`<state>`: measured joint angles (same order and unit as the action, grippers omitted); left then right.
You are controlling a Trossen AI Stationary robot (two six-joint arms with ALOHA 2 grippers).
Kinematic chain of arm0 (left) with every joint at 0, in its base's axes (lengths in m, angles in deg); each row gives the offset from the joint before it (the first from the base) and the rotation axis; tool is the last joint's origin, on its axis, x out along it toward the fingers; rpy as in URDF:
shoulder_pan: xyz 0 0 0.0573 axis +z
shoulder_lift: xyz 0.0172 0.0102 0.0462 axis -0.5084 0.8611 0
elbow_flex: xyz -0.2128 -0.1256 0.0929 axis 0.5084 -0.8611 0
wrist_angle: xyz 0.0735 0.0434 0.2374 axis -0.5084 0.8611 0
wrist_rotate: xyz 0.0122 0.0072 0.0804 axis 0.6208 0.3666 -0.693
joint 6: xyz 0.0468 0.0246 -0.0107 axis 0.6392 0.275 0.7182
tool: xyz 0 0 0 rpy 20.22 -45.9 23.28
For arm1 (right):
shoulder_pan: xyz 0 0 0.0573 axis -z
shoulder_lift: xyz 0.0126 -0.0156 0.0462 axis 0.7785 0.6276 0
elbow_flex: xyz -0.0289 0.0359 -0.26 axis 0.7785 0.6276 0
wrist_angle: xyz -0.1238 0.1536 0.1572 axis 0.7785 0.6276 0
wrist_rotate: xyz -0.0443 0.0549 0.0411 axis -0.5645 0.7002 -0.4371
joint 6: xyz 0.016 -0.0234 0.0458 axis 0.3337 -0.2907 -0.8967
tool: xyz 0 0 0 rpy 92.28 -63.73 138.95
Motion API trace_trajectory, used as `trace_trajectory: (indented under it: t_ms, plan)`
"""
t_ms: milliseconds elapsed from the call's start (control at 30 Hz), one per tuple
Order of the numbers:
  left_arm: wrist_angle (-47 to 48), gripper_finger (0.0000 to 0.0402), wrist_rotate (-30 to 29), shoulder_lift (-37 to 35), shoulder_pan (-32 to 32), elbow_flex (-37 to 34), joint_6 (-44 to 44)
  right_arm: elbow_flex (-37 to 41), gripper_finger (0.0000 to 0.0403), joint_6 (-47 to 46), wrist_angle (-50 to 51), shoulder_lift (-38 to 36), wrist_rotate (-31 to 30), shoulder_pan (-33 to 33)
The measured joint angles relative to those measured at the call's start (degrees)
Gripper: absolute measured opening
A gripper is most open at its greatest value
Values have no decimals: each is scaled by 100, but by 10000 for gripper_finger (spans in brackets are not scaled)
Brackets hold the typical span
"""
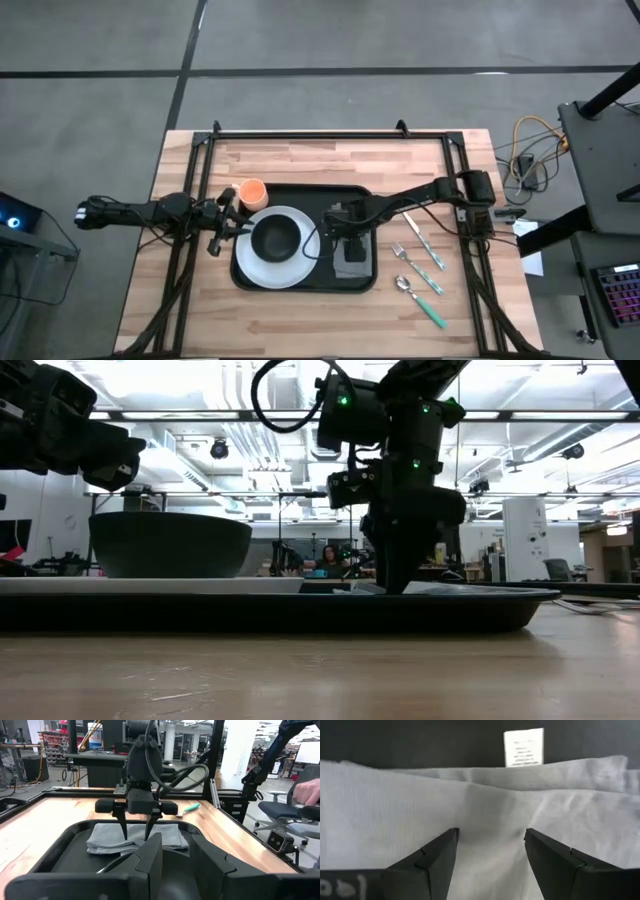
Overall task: Set up tray
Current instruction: Put the gray napkin on the black serving tray
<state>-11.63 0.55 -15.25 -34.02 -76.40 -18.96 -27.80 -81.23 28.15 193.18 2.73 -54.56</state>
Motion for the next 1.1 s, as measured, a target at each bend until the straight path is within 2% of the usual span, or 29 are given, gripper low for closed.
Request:
trace_trajectory:
  t_ms: [333, 833, 933, 1100]
  plan:
    - [0, 80, 0, 0, 0, 0, 0, 0, 219, -306, 53, -86, -1, 6]
    - [2, 80, 2, 0, 0, 0, 2, -7, 219, -129, -126, -98, 34, -42]
    - [2, 80, 0, 0, 0, 0, 0, -9, 219, -64, -277, -98, 196, -53]
    - [2, 80, 0, 0, 0, 0, 0, -248, 219, -22, -298, -106, 241, -128]
